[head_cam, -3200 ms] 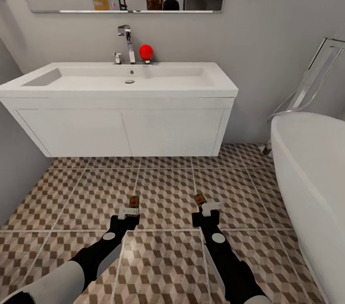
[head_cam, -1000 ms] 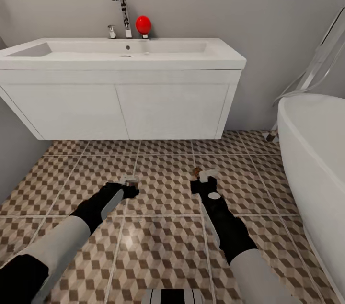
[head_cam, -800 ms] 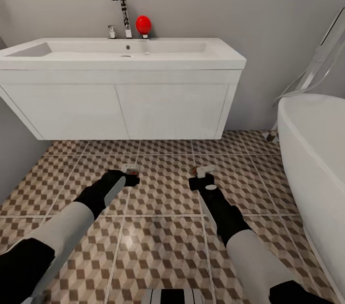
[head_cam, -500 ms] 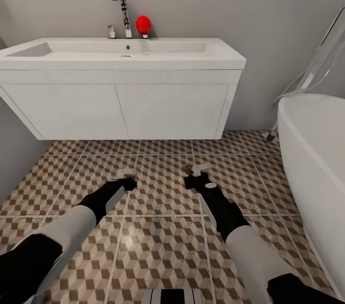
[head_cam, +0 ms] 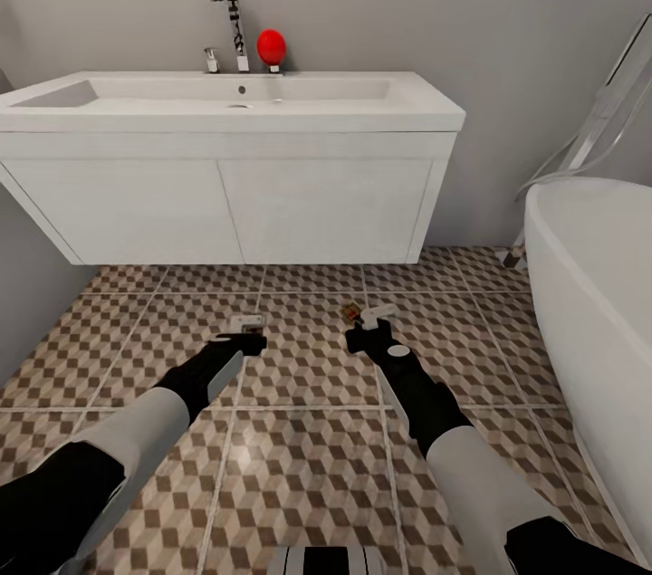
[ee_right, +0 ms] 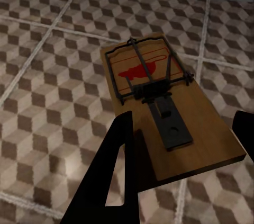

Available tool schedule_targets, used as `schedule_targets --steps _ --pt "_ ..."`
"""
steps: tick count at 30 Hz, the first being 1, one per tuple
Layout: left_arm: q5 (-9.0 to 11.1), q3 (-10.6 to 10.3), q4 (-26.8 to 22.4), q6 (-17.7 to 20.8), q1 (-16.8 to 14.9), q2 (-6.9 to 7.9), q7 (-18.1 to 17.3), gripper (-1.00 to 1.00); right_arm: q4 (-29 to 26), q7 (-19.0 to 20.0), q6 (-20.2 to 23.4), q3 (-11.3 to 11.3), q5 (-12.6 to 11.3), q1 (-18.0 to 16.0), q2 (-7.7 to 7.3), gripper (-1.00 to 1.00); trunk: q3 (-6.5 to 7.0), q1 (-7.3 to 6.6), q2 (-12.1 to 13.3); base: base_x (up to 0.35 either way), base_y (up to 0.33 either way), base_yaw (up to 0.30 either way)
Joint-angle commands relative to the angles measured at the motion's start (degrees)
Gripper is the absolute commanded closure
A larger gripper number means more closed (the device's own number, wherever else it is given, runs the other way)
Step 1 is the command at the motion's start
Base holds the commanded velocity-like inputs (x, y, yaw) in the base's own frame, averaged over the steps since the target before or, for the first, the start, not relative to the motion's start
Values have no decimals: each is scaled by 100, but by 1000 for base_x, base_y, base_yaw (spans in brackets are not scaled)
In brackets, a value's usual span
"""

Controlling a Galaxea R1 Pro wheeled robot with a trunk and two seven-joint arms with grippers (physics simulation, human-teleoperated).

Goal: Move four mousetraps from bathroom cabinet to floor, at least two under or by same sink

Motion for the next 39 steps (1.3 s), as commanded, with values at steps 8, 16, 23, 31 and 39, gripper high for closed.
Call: schedule_targets --steps 8,16,23,31,39 --pt "33 -42 -42 39 -3 -19 68 100 -228 12 45 -4 65 -1 -43 100 -122 48 -85 0 0 0" --pt "33 -58 -46 40 -3 -19 62 100 -245 13 39 -7 62 -1 -105 100 -368 69 -95 0 0 0" --pt "33 -77 -45 40 -3 1 61 100 -246 13 38 -8 62 -2 -113 100 -585 87 -105 0 0 0" --pt "31 -80 -106 40 -3 6 61 100 -246 18 38 -7 62 -1 -114 100 -833 107 -115 0 0 0" --pt "19 -264 -449 32 -3 7 61 100 -246 21 29 -7 69 0 -114 100 -1082 128 -126 0 0 0"
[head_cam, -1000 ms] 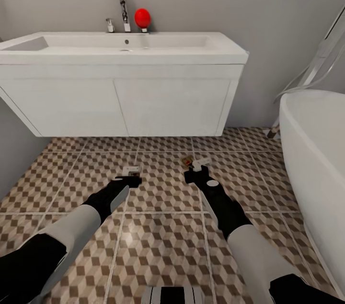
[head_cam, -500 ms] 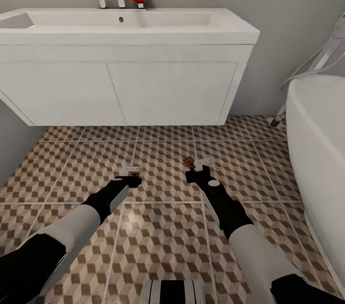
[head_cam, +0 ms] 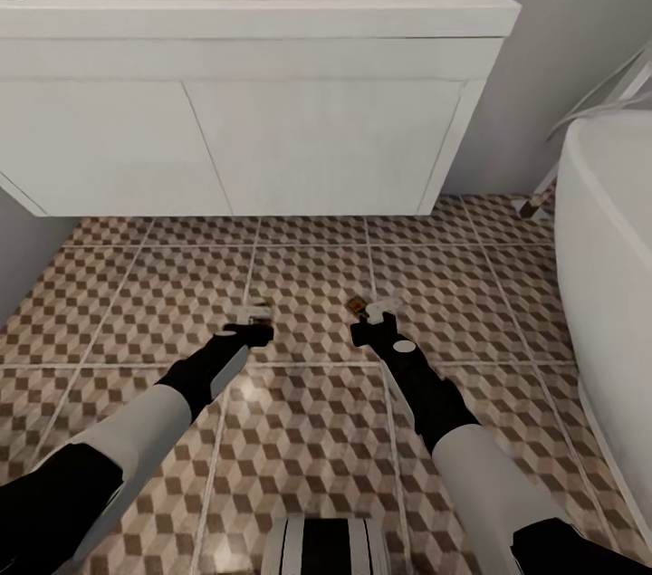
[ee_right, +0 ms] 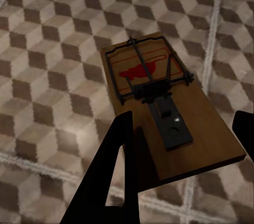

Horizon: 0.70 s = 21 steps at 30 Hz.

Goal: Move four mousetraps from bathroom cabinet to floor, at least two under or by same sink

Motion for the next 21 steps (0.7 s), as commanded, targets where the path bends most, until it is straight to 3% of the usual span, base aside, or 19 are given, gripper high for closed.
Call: schedule_targets --steps 1,6,12,21 --pt "30 -124 -53 17 -4 11 68 100 -11 15 38 -2 62 -4 1 100 -36 1 -3 0 0 0" --pt "28 -350 -191 -8 -4 20 68 100 -11 15 34 1 62 -3 -5 100 -191 14 -10 0 0 0" --pt "28 -392 -267 -16 -4 28 68 100 -11 15 -16 1 62 -1 -8 100 -377 29 -18 0 0 0" --pt "28 -408 -285 -21 -4 41 68 100 -11 -15 -639 6 63 0 -146 100 -656 52 -30 0 0 0"
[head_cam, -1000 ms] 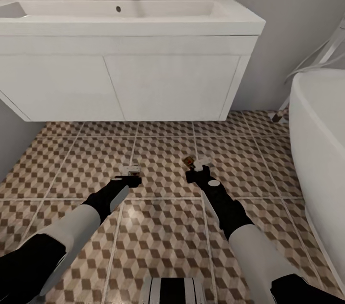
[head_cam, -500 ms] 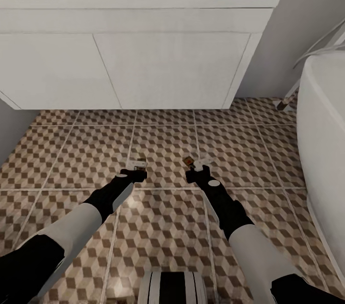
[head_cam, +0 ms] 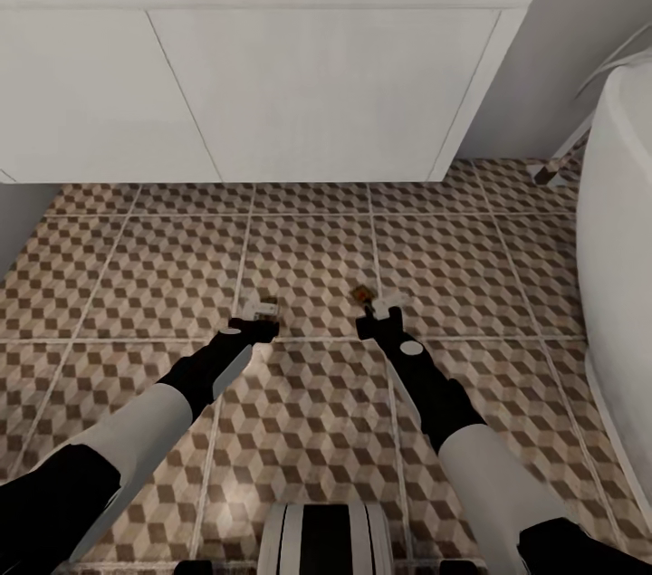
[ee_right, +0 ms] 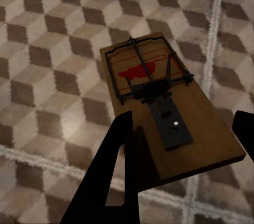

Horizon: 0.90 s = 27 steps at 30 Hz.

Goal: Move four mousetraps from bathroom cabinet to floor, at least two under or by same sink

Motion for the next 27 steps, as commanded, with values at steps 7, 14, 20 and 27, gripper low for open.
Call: schedule_targets --steps 7,14,20,27 --pt "42 -223 -17 22 -5 21 74 100 -12 8 -52 -4 61 0 -10 100 -222 16 -11 0 0 0" --pt "42 -281 -17 22 -5 23 74 100 -12 5 -122 -4 61 1 -11 100 -439 35 -20 0 0 0" --pt "42 -286 -19 22 -5 34 74 100 -12 6 -128 -4 61 3 -11 100 -602 47 -27 0 0 0" --pt "42 -283 -25 28 -5 46 75 100 1 9 -132 -4 65 6 -11 100 -621 47 -27 0 0 0"
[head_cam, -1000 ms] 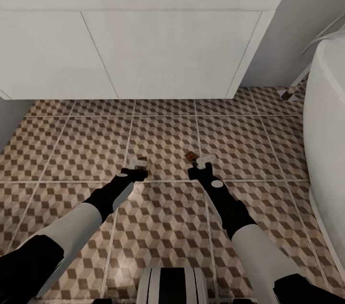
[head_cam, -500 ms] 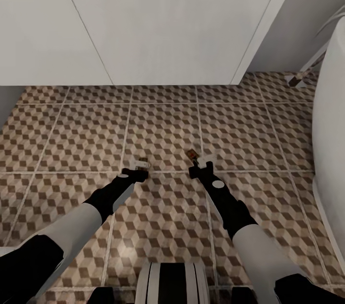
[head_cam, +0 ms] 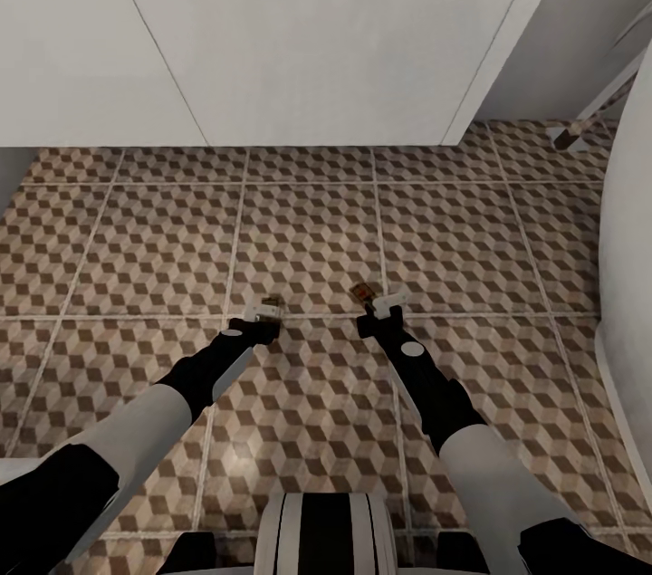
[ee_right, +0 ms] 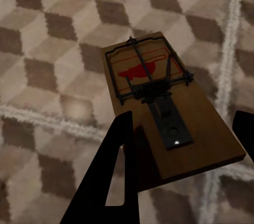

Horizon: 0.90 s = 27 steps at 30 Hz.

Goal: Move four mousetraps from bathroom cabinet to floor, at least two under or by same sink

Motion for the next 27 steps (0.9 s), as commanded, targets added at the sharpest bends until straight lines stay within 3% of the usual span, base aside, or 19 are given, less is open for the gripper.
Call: schedule_targets --steps 1,7,11,14,16,17,19,22,27 --pt "45 -53 -17 23 -4 10 77 100 -3 15 20 -5 62 1 1 100 -4 -1 -1 0 0 0" --pt "26 -36 -116 15 -4 66 79 100 35 -69 -257 -7 64 2 29 100 -5 -1 -1 0 0 0" --pt "-26 6 -149 17 -4 81 81 100 19 -260 -183 -15 109 -14 45 100 -5 -1 -1 0 0 0" --pt "-43 24 -174 19 -9 63 91 100 9 -471 125 -18 452 -60 105 100 -5 -1 -1 0 0 0" --pt "-48 29 -205 40 -21 42 170 100 5 -579 340 -21 860 -210 214 100 -5 -1 -1 0 0 0" --pt "-49 30 -216 46 -27 29 216 100 6 -594 375 -21 945 -259 247 100 -5 -1 -1 0 0 0" --pt "-50 43 -267 64 -85 -42 507 100 38 -633 478 -22 1152 -470 280 100 -5 -1 -1 0 0 0" --pt "-51 116 -303 134 -235 -124 885 100 109 -655 756 -22 1249 -752 280 100 -5 -1 -1 0 0 0" --pt "-51 249 -532 258 -379 -148 1068 100 183 -660 990 -32 1281 -1020 280 100 -5 -1 -1 0 0 0"
